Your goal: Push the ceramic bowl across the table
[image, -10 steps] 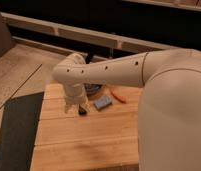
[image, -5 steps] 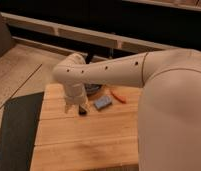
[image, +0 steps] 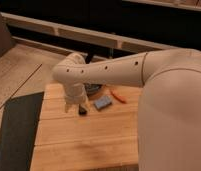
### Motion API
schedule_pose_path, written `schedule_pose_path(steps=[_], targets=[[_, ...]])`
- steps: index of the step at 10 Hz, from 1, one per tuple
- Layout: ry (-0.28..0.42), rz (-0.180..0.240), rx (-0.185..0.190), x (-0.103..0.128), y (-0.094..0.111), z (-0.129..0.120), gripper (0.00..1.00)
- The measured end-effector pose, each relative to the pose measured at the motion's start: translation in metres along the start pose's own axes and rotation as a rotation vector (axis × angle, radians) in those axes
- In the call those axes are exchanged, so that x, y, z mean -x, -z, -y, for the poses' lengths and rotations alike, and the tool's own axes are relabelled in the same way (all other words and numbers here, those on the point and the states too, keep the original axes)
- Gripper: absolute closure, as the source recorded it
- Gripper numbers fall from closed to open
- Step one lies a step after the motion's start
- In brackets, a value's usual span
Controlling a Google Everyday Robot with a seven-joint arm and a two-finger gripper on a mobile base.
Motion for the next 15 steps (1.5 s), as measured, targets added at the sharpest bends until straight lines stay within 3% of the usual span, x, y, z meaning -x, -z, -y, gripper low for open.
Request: schedule_pose_path(steps=[1, 2, 4, 8, 10, 11, 12, 13, 15], targets=[[0.0, 0.054, -0.021, 0.016, 0.01, 0.011, 0.35], [0.017, 0.167, -0.045, 0.045, 0.036, 0.026, 0.35], [0.006, 0.293, -0.05, 0.075, 0.071, 0.049, 0.35], [0.011, 0.303, -0.054, 0.078, 0.072, 0.049, 0.35], [-0.042, 0.29, -0.116, 0.092, 0.054, 0.084, 0.35], [-0.098, 0.268, -0.135, 0.11, 0.031, 0.111, 0.35], [-0.126, 0.248, -0.114, 0.124, 0.012, 0.118, 0.35], [-0.155, 0.22, -0.066, 0.139, -0.013, 0.116, 0.35], [-0.189, 0.172, -0.009, 0.148, -0.043, 0.111, 0.35]])
